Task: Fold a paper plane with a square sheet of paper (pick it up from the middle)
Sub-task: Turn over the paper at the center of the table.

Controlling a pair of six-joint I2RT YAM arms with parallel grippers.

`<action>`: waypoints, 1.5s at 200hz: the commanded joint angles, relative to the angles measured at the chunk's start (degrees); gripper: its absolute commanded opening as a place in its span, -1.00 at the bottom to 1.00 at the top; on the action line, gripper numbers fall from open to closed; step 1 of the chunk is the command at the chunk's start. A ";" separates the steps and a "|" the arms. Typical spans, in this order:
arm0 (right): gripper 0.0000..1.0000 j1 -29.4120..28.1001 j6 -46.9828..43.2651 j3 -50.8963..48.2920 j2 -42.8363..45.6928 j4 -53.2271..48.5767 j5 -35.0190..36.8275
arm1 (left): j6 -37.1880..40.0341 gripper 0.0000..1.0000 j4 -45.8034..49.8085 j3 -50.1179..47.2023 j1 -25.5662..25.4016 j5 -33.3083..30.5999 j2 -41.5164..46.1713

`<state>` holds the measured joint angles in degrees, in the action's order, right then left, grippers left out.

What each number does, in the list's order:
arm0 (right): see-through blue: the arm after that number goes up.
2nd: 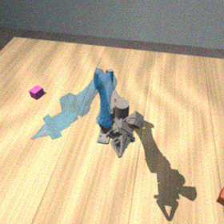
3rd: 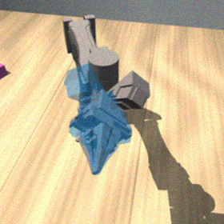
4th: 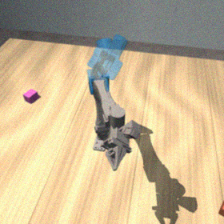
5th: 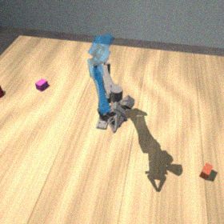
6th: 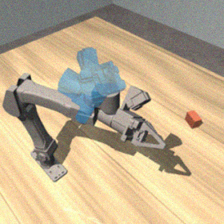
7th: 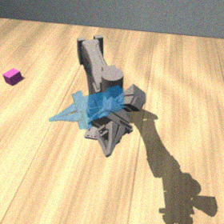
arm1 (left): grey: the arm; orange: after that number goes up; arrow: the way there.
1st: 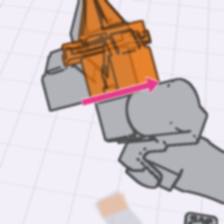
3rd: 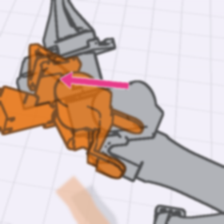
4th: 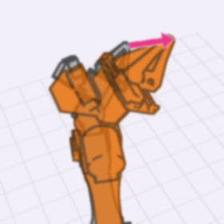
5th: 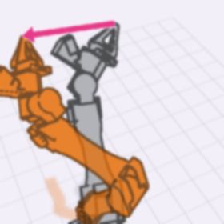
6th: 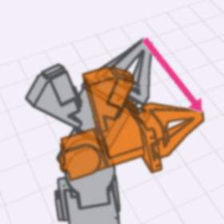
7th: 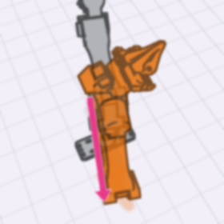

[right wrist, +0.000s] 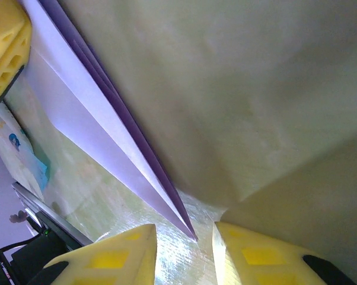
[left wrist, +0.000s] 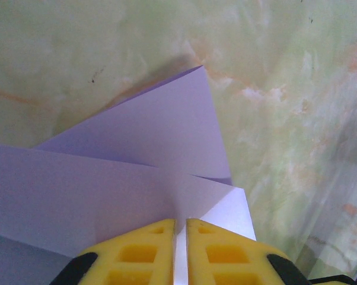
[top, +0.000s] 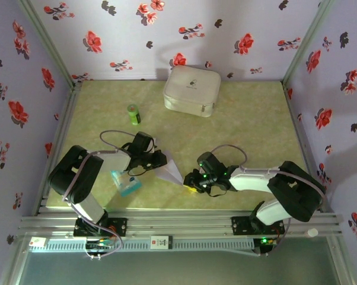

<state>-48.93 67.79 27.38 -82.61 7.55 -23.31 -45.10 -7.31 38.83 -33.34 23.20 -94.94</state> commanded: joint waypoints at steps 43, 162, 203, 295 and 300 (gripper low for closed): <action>-0.41 -0.37 1.72 0.40 -2.09 5.02 -0.10 | -1.14 -0.75 -0.77 -0.86 0.68 1.08 -0.77; -0.44 -0.23 1.30 0.51 -2.27 8.17 0.95 | -2.36 -0.76 -1.30 -1.09 1.13 1.58 -0.96; -0.53 0.06 1.10 0.22 -2.72 9.13 1.08 | -2.59 -0.76 -1.48 -0.91 1.17 1.63 -0.67; -0.88 0.65 0.68 -0.64 -1.95 10.28 0.36 | -4.21 -0.75 -1.40 1.05 1.17 2.53 2.34; -0.89 0.67 0.54 -0.61 -1.73 10.15 0.37 | -4.27 -0.74 -1.23 1.22 1.17 2.57 2.90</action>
<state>-48.69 68.84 27.29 -84.88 16.69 -23.29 -48.38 -8.56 38.44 -32.60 24.62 -94.76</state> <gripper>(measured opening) 0.067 0.124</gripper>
